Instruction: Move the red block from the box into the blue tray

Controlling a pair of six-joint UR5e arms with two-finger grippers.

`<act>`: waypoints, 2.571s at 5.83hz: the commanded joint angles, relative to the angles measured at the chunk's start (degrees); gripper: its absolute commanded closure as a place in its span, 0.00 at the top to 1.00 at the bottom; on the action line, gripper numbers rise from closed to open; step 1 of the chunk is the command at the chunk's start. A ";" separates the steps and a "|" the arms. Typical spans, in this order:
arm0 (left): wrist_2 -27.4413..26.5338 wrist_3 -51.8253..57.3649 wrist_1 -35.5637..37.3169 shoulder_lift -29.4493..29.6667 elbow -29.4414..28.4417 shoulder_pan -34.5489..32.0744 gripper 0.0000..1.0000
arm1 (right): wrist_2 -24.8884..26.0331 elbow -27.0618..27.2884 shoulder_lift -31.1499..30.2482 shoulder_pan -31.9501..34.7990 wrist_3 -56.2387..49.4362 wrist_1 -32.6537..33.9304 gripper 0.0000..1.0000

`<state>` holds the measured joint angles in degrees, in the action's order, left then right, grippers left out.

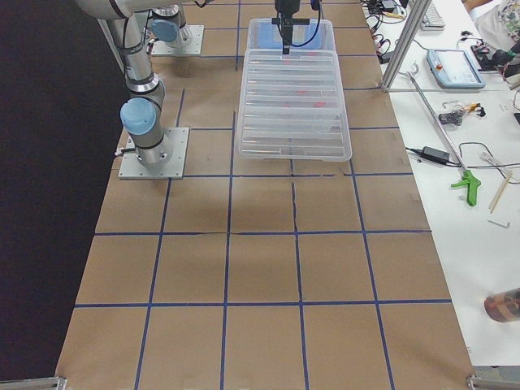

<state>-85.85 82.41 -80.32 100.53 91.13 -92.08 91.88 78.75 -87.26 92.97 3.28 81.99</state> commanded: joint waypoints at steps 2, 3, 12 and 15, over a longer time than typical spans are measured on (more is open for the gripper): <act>-0.29 0.83 4.97 3.70 0.71 -4.15 0.96 | -1.00 1.23 0.52 -0.06 -0.29 0.09 1.00; -0.37 1.00 5.43 4.06 1.67 -4.42 0.96 | -1.09 2.97 0.43 -0.59 -0.29 0.71 1.00; 0.42 0.73 30.57 10.03 16.63 -4.68 0.97 | -1.53 3.08 -0.28 -1.56 -0.12 -0.60 1.00; 0.24 0.82 34.17 13.54 16.54 -5.47 0.97 | -1.18 3.08 -0.27 -1.73 -0.12 -0.60 1.00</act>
<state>-85.50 82.86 -47.01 112.89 107.72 -97.10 90.57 81.82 -87.54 91.29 3.17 81.40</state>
